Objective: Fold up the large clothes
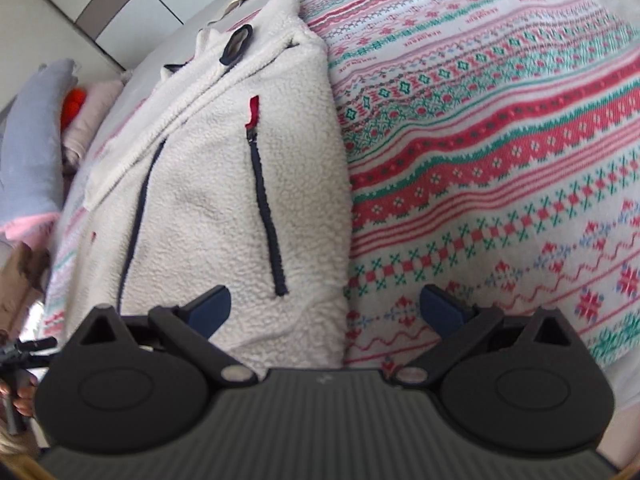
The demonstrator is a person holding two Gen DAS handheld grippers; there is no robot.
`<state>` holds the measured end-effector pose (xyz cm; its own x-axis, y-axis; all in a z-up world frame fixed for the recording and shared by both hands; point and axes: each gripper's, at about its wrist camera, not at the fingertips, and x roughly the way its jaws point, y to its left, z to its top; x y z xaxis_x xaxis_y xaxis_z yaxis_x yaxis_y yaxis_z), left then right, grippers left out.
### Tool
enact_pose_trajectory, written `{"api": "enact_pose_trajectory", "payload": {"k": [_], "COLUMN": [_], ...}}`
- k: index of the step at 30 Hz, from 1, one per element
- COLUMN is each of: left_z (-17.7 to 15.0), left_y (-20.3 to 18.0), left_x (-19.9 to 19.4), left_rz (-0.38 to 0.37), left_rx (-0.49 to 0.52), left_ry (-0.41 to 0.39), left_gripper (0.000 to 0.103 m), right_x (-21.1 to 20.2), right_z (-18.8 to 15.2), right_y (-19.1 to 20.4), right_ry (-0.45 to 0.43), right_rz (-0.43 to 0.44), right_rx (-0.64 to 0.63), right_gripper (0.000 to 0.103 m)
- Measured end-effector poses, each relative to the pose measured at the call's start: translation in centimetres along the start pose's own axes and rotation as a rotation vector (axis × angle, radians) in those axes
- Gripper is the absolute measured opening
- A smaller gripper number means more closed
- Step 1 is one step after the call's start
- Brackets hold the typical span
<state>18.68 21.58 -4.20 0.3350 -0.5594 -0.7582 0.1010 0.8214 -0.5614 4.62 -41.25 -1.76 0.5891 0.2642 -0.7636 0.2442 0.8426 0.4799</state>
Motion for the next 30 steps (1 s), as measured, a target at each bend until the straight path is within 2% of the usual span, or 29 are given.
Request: {"api": "enact_pose_trajectory", "payload": {"k": [4,7,14,18,28,29,30], "left_z": [-0.7,-1.3,-2.2,-2.9,-3.4,-3.4,-3.3], "left_y": [0.5,0.2,-1.6,-2.4,-4.3,-4.4,-4.3], "left_x": [-0.2,0.1,1.0,1.3,2.6,2.7,2.8], "left_rz": [-0.081,-0.134,-0.141,-0.119,-0.112,-0.113,-0.115], "left_rx": [-0.007,-0.003,0.061,0.112,0.164,0.161,0.154], "left_ry": [0.032,0.061,0.092,0.095,0.095,0.096,0.096], "left_gripper": [0.101,0.100,0.094,0.087,0.047,0.045,0.040], "right_x": [-0.3,-0.2,0.6,0.9,0.9,0.9,0.9], "right_z": [-0.4,-0.9,-1.6,-1.8,-1.8,-1.8,-1.7], "right_y": [-0.1,0.4,2.0,2.5,2.0,1.9,1.8], "right_ry": [0.015,0.033,0.050,0.058,0.041,0.038,0.038], "right_rz": [0.043,0.071,0.074,0.063,0.012,0.016,0.022], "right_rx": [0.039,0.042,-0.012,-0.033,-0.020,-0.019,-0.016], "right_gripper": [0.096,0.088,0.077,0.074,0.035,0.026,0.023]}}
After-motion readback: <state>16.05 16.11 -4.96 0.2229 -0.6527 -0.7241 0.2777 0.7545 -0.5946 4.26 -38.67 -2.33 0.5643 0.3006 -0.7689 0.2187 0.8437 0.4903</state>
